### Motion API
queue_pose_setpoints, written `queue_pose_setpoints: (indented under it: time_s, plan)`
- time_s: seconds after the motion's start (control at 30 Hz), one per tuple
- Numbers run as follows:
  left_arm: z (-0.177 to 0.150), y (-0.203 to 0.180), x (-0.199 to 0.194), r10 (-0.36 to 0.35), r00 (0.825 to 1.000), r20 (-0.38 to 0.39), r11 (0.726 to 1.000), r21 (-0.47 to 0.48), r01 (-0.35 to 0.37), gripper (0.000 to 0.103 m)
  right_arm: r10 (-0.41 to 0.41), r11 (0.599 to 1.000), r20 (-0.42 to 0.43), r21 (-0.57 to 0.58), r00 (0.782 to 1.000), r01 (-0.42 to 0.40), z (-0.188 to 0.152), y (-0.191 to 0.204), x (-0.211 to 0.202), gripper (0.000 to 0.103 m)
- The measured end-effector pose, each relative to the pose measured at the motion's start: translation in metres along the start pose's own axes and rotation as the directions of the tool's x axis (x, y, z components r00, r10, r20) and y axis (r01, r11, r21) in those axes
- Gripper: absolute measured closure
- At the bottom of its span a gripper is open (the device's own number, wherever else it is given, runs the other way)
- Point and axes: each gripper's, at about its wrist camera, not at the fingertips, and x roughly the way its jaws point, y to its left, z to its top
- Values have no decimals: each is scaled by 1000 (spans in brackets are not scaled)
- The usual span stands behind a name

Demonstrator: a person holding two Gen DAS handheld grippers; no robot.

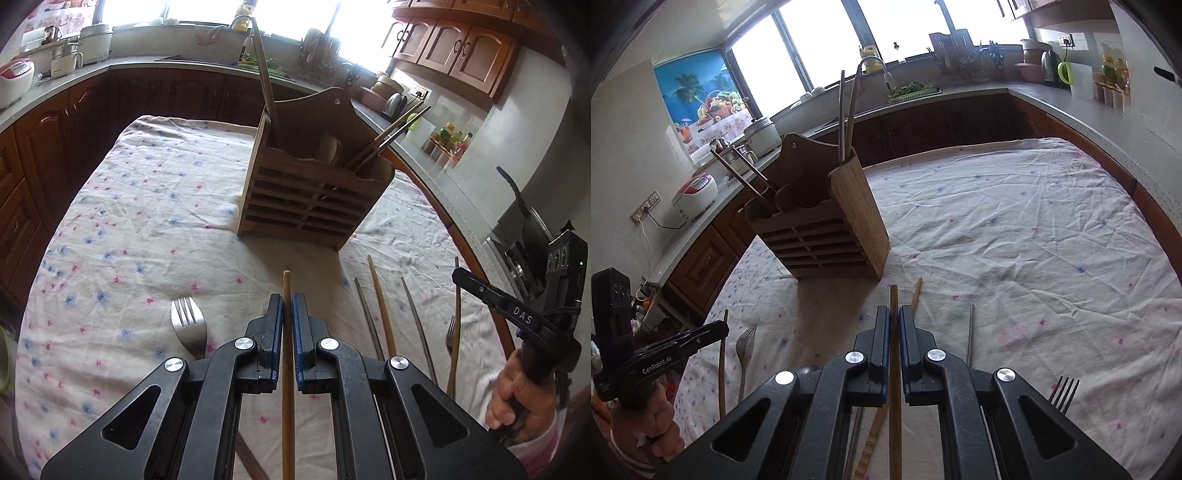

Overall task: Organize utensils
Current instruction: 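Lift both wooden chopsticks and lower them into the wooden caddy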

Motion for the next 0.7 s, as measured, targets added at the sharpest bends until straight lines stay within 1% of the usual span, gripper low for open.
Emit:
queue_pose_setpoints:
  time_s: [0.2,0.4,0.6,0.7]
  plan:
    - [1,-4,-36,-47,997,62,999,-5,47,99,20,1000,67,-22,998,-19,4,13,-32,98]
    - [5,-8,-70,-88,988,131,996,-5,89,99,32,998,137,-50,990,-25,8,26,-64,98]
    - [8,-7,-97,-97,977,191,995,-2,99,99,30,997,208,-78,978,-15,15,37,-91,98]
    - [8,-6,-106,-101,972,212,995,-2,103,99,38,996,230,-82,973,-20,18,38,-99,98]
